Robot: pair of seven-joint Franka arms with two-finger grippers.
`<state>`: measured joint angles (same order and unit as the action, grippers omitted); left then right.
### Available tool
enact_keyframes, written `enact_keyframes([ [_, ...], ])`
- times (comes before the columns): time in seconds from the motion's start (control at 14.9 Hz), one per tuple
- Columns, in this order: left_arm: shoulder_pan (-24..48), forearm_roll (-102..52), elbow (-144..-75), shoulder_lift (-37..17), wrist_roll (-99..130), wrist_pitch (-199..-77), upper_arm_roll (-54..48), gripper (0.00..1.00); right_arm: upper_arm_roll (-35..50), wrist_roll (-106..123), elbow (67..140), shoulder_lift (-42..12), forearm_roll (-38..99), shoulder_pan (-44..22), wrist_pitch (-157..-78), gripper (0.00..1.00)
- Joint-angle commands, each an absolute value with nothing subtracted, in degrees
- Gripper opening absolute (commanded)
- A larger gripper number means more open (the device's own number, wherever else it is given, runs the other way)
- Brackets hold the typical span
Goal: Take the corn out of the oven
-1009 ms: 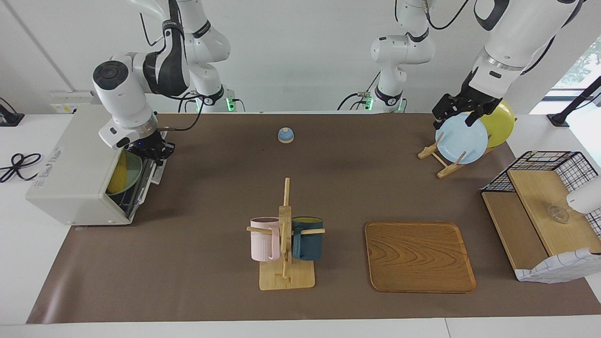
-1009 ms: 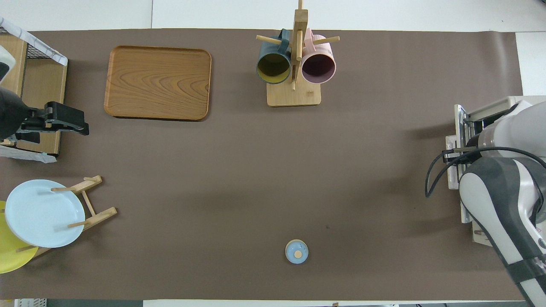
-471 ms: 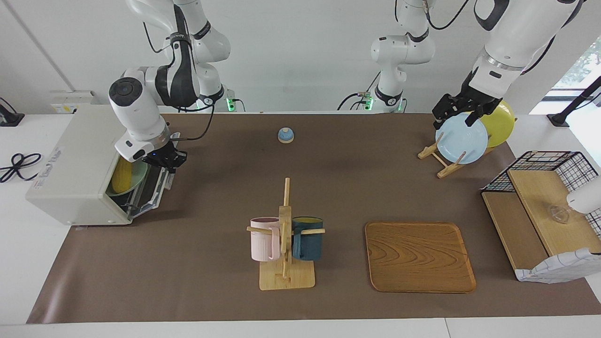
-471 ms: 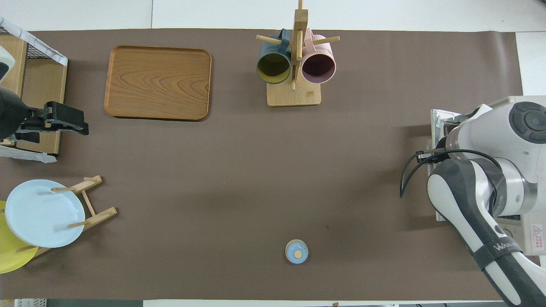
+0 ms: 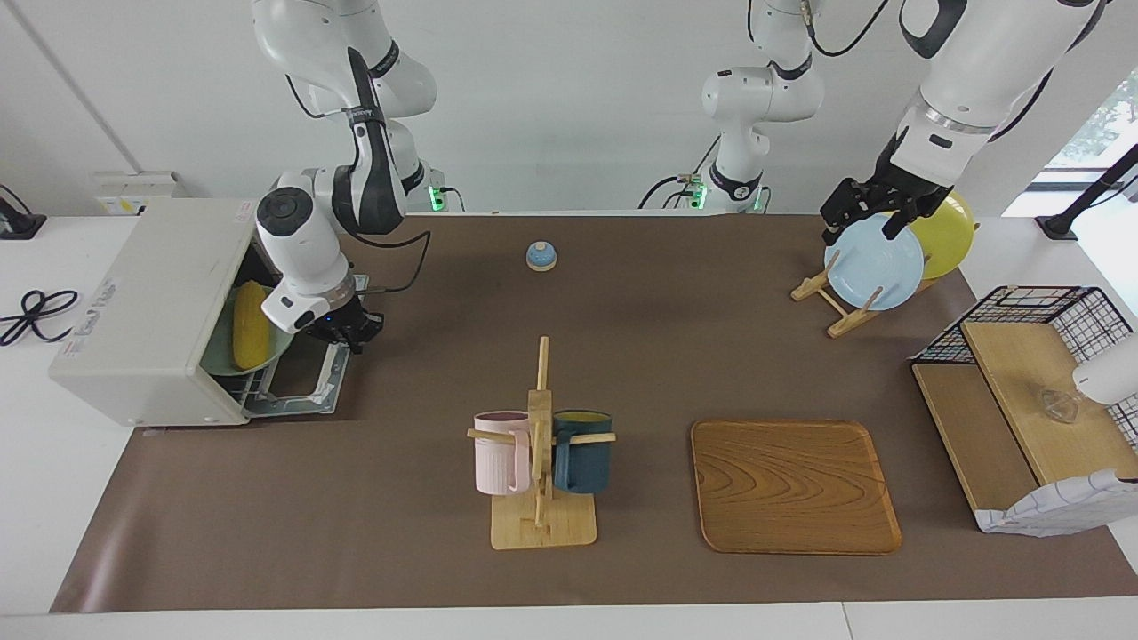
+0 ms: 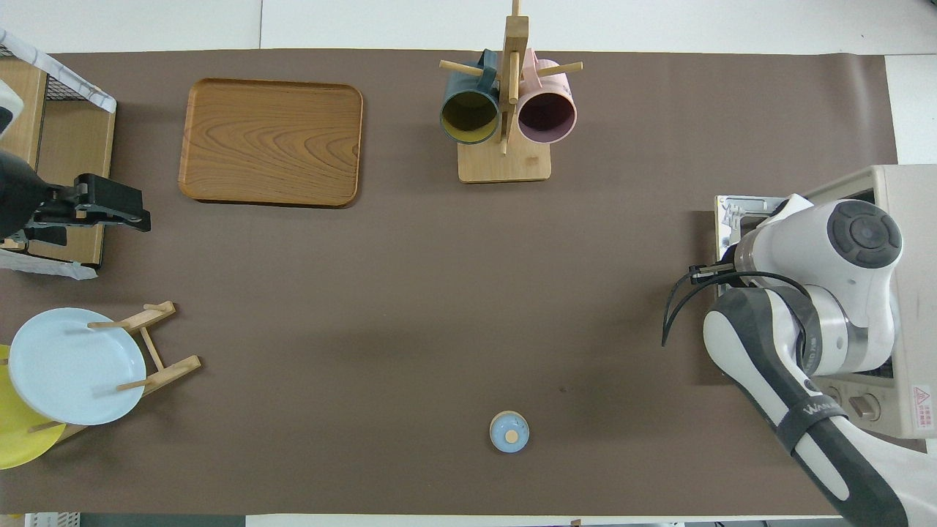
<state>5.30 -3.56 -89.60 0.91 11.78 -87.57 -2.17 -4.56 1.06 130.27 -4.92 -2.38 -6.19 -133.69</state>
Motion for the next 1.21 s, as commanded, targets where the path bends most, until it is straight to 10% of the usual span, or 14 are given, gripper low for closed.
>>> enact_keyframes([
  [0.0,5.01,-2.81,-91.05,2.11,11.86,-88.16,-2.46,1.00,-5.89,2.82,130.25,-5.54,-2.55,-6.76,-135.09,0.00],
  [0.4,5.10,-2.73,-91.05,2.20,11.87,-87.98,-2.46,1.00,-5.89,-1.22,127.90,-5.97,2.89,-13.60,-133.78,0.00],
  [0.94,5.10,-2.81,-91.05,2.20,11.87,-88.15,-2.46,1.00,-6.59,-1.41,108.22,-2.11,3.16,-8.70,-100.94,0.00],
  [1.14,5.19,-2.81,-91.05,2.20,11.87,-88.15,-2.46,1.00,-6.68,-1.49,103.28,-0.19,3.08,-6.34,-91.96,0.26],
])
